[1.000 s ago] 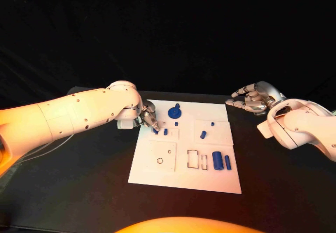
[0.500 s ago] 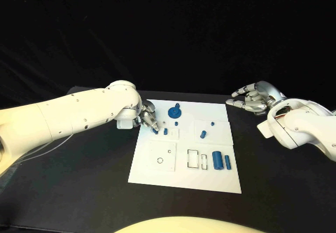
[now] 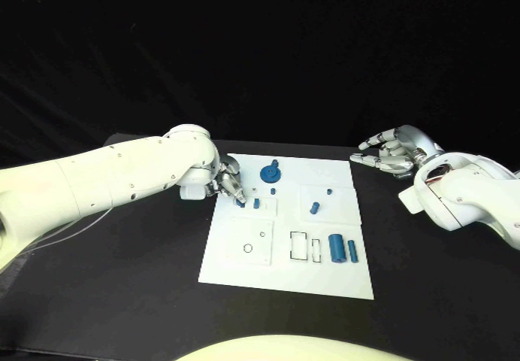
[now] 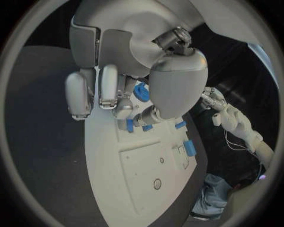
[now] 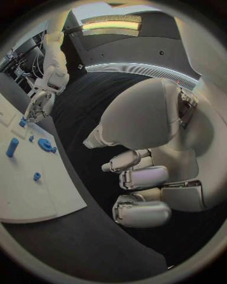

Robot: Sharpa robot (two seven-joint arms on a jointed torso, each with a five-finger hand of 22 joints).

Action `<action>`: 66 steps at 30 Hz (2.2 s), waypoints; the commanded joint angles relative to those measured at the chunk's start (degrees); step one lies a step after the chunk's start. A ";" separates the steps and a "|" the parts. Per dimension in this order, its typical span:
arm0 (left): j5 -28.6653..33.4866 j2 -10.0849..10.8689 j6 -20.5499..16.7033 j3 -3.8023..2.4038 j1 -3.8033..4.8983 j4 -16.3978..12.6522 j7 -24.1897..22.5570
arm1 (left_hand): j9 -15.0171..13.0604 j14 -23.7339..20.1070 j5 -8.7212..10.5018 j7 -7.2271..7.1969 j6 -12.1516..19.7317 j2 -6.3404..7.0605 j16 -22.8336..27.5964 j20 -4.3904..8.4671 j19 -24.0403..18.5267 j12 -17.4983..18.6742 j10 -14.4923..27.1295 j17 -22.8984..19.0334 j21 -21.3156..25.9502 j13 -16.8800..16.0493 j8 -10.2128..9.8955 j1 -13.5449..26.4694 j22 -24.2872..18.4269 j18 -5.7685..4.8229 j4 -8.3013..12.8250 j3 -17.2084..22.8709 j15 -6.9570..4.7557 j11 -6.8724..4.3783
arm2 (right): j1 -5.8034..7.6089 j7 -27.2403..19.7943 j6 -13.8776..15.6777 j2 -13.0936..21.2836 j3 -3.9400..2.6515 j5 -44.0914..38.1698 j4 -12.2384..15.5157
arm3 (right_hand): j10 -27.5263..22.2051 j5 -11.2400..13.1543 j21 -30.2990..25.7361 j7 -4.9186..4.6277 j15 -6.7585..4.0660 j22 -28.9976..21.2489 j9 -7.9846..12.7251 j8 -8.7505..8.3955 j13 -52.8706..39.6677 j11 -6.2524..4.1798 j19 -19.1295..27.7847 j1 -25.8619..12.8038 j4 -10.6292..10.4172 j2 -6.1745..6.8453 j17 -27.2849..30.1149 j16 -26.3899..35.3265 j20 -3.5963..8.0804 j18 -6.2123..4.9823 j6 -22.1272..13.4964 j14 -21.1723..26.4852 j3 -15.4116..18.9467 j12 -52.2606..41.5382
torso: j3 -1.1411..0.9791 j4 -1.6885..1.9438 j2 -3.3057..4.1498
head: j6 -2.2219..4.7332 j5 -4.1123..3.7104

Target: Assemble the parts on the task board

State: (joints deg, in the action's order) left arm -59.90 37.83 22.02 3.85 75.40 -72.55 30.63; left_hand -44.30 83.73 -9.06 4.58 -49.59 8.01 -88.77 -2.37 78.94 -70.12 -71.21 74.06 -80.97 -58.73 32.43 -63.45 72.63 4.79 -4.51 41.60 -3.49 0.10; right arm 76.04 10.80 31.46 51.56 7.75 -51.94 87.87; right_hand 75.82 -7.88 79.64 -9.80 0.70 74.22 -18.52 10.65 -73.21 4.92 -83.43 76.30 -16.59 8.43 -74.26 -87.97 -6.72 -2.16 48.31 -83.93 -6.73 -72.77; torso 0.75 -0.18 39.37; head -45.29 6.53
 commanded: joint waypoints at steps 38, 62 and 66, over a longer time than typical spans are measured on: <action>0.24 -0.41 0.87 0.51 -0.61 0.03 0.25 | -9.64 6.27 -2.31 -2.55 -4.47 -0.55 -1.23 0.50 1.80 -1.49 -5.97 15.94 -1.35 -1.75 6.51 2.35 2.21 -1.24 2.73 8.78 -1.22 -1.98 | -0.05 -0.25 -0.11 0.08 -0.01 -0.11 0.15 | -0.63 -0.30 -0.90 -0.02 -0.27 9.30 0.35 1.09 0.19 -0.01 -2.33 -1.61 -0.05 -0.70 -9.96 0.83 0.52 -0.36 -0.48 -4.65 1.04 -0.01 | -0.05 -0.04 0.04 | -0.35 -0.32; 0.15 -0.57 0.07 0.60 -0.63 0.29 0.17 | -10.07 6.27 -1.55 -3.39 -5.87 -0.62 -1.23 1.16 2.17 -1.64 -6.76 15.94 -1.54 -2.28 6.94 5.56 2.71 -1.37 0.23 4.19 -1.83 -2.67 | -0.05 -0.49 0.06 0.14 -0.01 -0.11 0.24 | -0.63 -0.30 -1.00 0.00 -0.29 9.26 0.41 1.27 0.22 -0.03 -2.33 -1.69 -0.06 -0.71 -9.88 0.89 0.54 -0.37 -0.52 -4.63 1.07 -0.03 | -0.03 -0.07 0.05 | -0.47 -0.47; 0.15 -0.63 0.07 0.62 -0.64 0.39 0.17 | -10.07 6.27 -1.53 -3.45 -5.94 -0.43 -1.23 1.22 2.20 -1.67 -6.81 15.94 -1.54 -2.39 6.87 6.14 2.75 -1.38 -0.38 3.21 -1.88 -2.72 | -0.05 -0.51 0.09 0.16 -0.01 -0.11 0.25 | -0.63 -0.30 -1.00 0.00 -0.29 9.26 0.41 1.27 0.22 -0.03 -2.33 -1.69 -0.06 -0.71 -9.88 0.89 0.54 -0.37 -0.52 -4.63 1.07 -0.03 | -0.03 -0.04 0.03 | -0.49 -0.54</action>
State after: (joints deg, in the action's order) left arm -59.81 37.39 21.88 4.17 75.22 -72.08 30.76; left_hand -46.54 83.56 -9.31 3.09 -51.53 8.77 -88.77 -1.33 79.96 -71.05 -73.97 74.06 -81.64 -60.01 36.72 -57.27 74.10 4.77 -4.28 44.18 -4.74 -1.42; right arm 76.01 10.44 31.57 51.69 7.75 -51.95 88.01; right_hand 75.82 -7.88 79.64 -9.80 0.70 74.23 -18.51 10.66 -73.21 4.92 -83.71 76.30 -16.59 8.43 -74.27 -87.97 -6.44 -2.16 48.31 -83.93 -6.73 -72.77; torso 0.71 -0.23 39.42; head -45.76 6.04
